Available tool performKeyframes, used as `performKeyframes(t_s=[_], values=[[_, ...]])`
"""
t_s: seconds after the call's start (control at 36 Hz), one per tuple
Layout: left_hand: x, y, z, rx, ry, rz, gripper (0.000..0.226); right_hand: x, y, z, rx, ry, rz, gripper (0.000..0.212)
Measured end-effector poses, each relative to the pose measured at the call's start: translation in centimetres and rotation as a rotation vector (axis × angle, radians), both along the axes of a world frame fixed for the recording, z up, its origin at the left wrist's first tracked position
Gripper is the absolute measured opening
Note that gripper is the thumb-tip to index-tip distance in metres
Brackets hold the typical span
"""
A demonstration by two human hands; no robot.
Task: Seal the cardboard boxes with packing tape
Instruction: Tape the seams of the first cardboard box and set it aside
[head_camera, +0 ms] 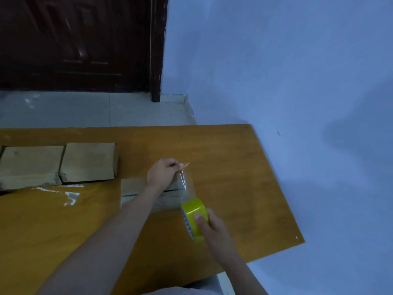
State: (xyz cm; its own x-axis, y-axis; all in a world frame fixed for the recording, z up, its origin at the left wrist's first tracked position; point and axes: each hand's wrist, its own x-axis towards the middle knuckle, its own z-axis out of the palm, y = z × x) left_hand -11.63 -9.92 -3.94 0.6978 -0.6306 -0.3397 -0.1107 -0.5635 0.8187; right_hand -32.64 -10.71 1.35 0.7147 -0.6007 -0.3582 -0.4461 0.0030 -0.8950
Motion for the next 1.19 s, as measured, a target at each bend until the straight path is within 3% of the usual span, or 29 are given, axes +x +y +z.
performKeyframes(t_s=[0.11,0.19,0.36,0.78,0.94,1.19], values=[[-0.1,-0.1,-0.2,0.036,-0.071,-0.017,0.021,0.8,0.9,-0.3,-0.033,0.083,-0.044,0.039],[-0.2,-0.2,-0.3,0.076,-0.124,-0.040,0.023,1.1,1.5,-0.7,-0.093,0.134,-0.058,0.031],[-0.4,-0.4,-0.4,0.096,-0.154,-0.028,0.023,1.2,1.0,-0.8,-0.225,0.277,-0.056,0.036],[-0.2,-0.7,0.0,0.134,-0.161,-0.039,0.027,1.6,0.9,-0.6,-0.236,0.296,-0.024,0.037],[-0.1,-0.8,0.0,0.190,-0.156,-0.084,0.023,1.5,0.8,-1.2,-0.157,0.279,-0.042,0.038],[1.5,-2.3,0.3,0.380,0.081,-0.181,0.026,1.2,0.6,-2.9,0.063,0.145,-0.093,0.034]])
